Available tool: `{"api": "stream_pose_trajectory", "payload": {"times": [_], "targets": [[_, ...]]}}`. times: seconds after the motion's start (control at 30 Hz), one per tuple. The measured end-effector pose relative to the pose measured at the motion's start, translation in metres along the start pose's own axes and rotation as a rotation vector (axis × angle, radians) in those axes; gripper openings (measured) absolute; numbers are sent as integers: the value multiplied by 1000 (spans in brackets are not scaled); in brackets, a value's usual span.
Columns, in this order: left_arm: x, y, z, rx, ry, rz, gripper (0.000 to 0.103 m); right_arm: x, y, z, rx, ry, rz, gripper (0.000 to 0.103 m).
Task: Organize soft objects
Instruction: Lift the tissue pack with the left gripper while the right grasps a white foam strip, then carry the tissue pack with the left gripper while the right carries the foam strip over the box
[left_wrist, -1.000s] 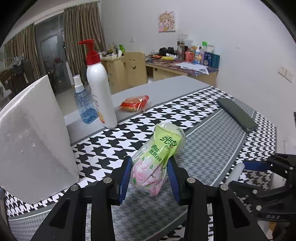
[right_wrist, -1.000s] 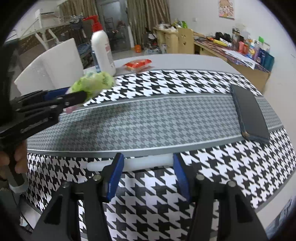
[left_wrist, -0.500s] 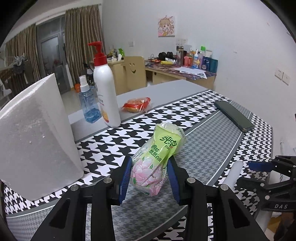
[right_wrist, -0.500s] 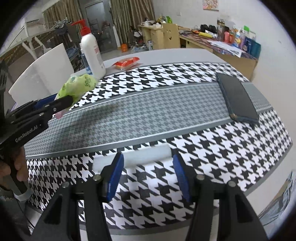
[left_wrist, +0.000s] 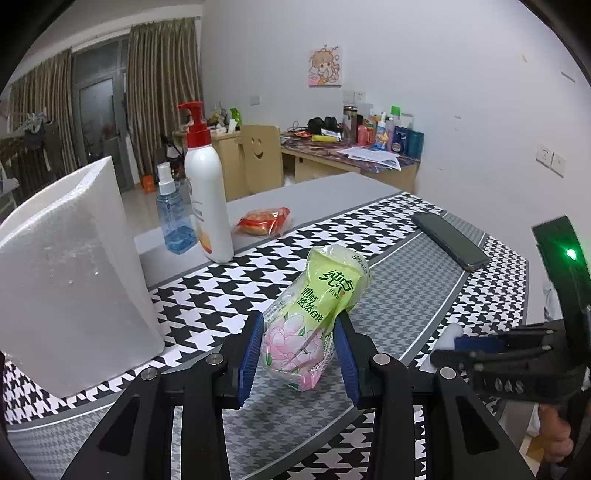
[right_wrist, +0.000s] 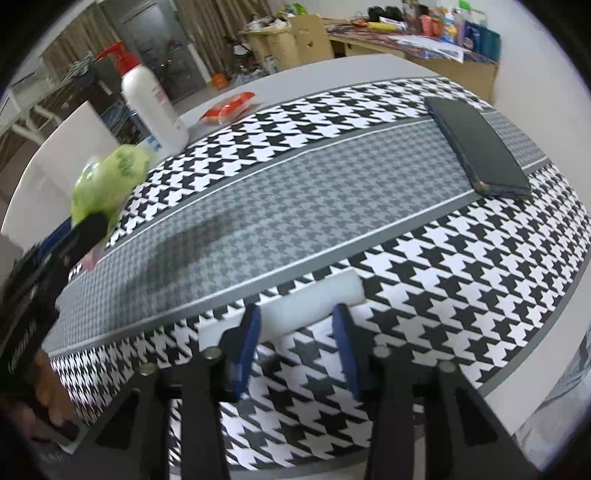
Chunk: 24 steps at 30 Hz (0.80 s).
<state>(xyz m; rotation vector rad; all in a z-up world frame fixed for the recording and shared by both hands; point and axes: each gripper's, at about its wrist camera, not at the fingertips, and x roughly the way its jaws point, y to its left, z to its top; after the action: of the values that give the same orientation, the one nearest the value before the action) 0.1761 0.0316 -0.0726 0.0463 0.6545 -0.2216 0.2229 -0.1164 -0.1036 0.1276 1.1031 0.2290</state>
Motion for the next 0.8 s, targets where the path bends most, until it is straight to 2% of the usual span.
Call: {"api": "stream_pose_trajectory", "payload": {"times": [0.07,0.1,0.13,0.27,0.6,0.8], "targets": [[0,1,0,-5,-1,8,40,2,-2,4,13,-8,-5,24],[0,2,0,-6,0,10,40,1,-3,6,8,-15,-12,11],[-1,2,0,-9,-4,10,40,1,-3,8,0,-22,-14,9],[-5,4,2,-19,-20,16,40,-10,-1,11,-46,-82,42,8],[-22,7,7,-24,-70,33,40,-46,32,2,-240,-214,85,8],[-36,12,7,-42,-104,64,40,-61,43,-5,-300,-281,56,8]]}}
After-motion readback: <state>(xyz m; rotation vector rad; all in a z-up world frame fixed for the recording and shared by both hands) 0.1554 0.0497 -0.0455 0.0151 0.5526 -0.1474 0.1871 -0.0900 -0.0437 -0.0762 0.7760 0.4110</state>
